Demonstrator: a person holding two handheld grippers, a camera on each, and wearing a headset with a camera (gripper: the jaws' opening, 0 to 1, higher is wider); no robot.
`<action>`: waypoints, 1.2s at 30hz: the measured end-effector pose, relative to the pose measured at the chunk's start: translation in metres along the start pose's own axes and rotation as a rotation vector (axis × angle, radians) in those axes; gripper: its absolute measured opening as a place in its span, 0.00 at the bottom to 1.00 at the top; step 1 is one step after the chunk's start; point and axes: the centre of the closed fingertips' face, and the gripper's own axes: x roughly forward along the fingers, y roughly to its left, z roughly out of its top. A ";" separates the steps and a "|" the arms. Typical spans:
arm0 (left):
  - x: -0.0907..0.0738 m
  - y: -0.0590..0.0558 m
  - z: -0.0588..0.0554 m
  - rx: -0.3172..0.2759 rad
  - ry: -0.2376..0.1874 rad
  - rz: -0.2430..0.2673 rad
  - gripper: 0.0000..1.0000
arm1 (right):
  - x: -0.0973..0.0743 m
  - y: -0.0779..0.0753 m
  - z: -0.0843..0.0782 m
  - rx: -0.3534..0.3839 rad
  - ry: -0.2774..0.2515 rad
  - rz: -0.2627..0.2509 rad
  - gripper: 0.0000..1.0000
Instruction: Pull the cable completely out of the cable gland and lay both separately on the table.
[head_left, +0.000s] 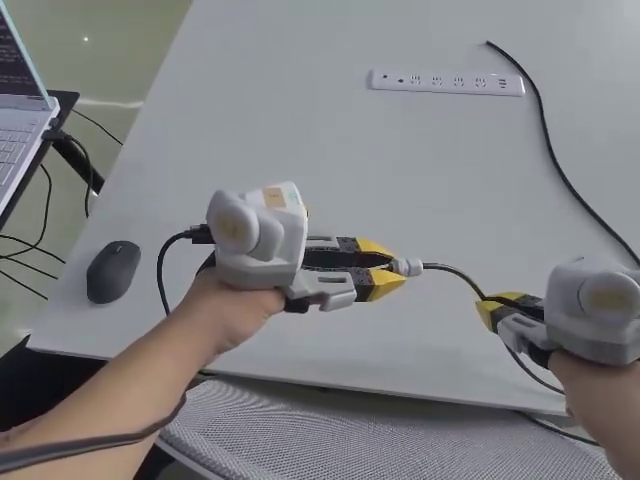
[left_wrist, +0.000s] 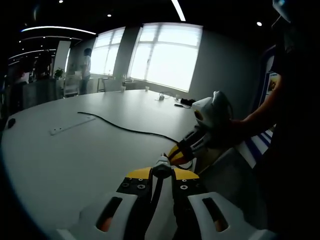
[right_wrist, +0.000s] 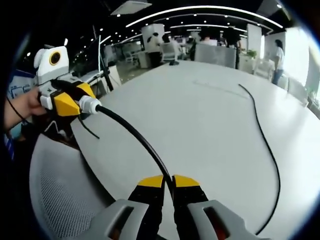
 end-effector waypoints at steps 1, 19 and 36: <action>0.000 0.001 0.000 0.000 0.000 0.001 0.15 | 0.000 0.000 0.000 0.002 0.000 0.001 0.00; -0.001 0.012 0.005 -0.008 0.002 -0.022 0.15 | 0.001 -0.008 0.006 -0.089 -0.019 -0.014 0.01; 0.003 0.013 -0.001 0.003 0.023 -0.029 0.15 | -0.005 0.052 0.071 -0.530 -0.152 0.063 0.14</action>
